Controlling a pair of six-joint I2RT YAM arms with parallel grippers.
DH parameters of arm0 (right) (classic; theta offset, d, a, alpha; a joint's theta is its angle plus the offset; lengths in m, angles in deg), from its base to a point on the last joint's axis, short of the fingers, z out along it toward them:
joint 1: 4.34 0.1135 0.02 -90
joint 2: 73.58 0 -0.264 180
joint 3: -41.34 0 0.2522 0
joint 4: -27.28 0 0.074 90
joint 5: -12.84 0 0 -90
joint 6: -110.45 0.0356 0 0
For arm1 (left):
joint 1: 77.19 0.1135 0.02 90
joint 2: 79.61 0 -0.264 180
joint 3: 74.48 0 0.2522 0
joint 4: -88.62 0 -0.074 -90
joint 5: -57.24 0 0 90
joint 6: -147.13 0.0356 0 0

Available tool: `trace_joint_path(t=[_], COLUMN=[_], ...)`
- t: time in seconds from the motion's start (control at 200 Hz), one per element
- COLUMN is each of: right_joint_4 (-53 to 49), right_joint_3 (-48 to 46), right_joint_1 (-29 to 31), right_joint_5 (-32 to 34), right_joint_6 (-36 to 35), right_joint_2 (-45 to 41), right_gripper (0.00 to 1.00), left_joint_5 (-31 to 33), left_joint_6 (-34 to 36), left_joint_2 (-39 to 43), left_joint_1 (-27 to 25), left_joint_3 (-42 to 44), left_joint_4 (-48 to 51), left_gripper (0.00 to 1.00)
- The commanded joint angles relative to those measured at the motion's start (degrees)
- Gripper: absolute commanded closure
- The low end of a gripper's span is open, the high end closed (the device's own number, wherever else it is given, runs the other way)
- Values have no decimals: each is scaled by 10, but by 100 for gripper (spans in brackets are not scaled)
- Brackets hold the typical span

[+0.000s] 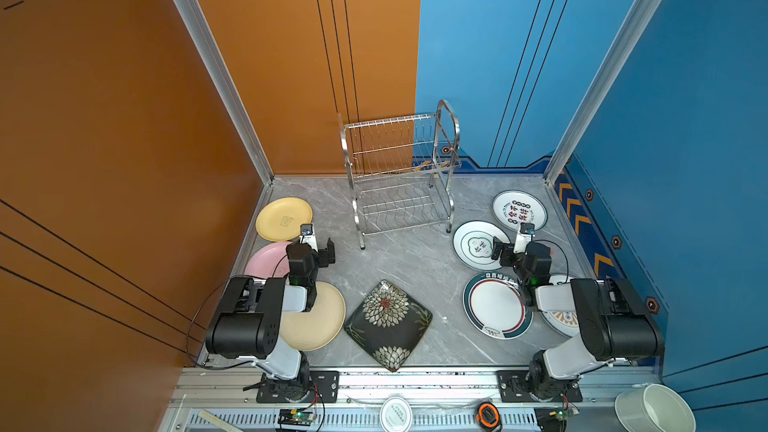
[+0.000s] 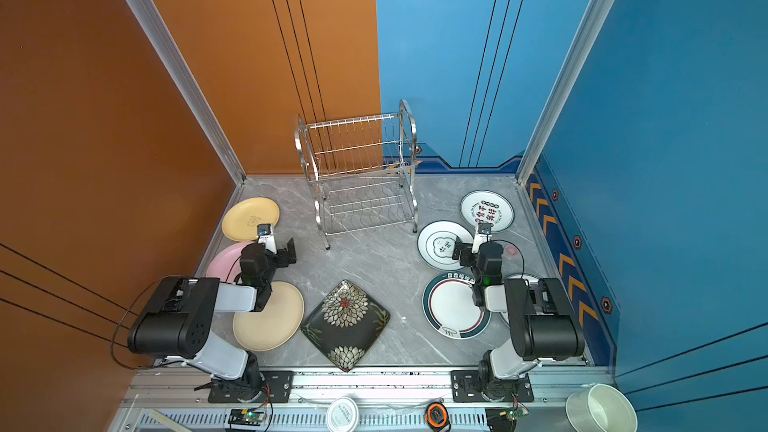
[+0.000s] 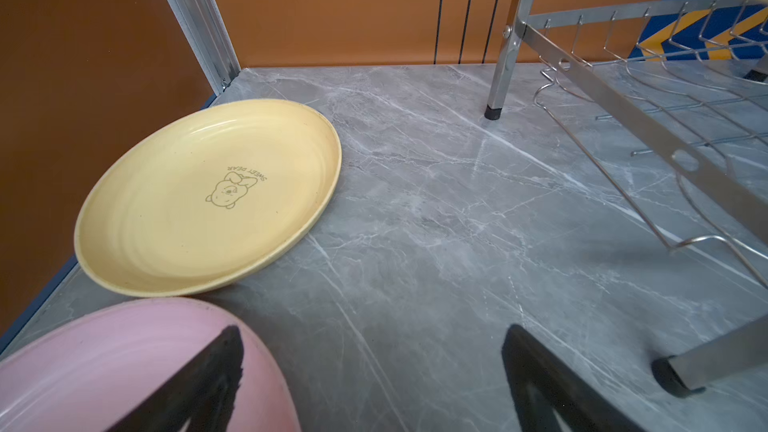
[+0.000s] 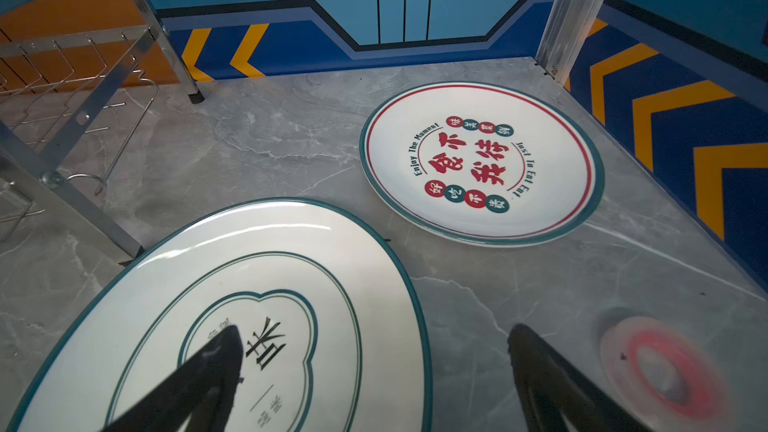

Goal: Load the plates into the dish rack

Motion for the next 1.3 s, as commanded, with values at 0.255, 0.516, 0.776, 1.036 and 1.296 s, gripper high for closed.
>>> trace_joint_path(t=[0.255,0.516,0.776,1.036,1.296], right_joint_4=[3,3,4,-289,-455], right_joint_3=[4,4,5,103,268], right_joint_1=[-2,-2,-5,7,54], right_joint_5=[-5,-5,-12,17,-39], right_joint_6=[-7,-7,-5,24,46], right_joint_2=[-1,-1,-1,-137,-97], right_gripper=[0,0,0,0,0], left_joint_5=[-11,-11,-11,-3,-62], left_joint_6=[9,10,10,34,-62], left_joint_2=[0,0,0,104,119], left_joint_1=[-3,-3,-3,-27,-66], left_joint_3=[-10,-9,-10,-81,-200], left_joint_4=[8,8,8,214,353], left_gripper=[2,2,2,2,1])
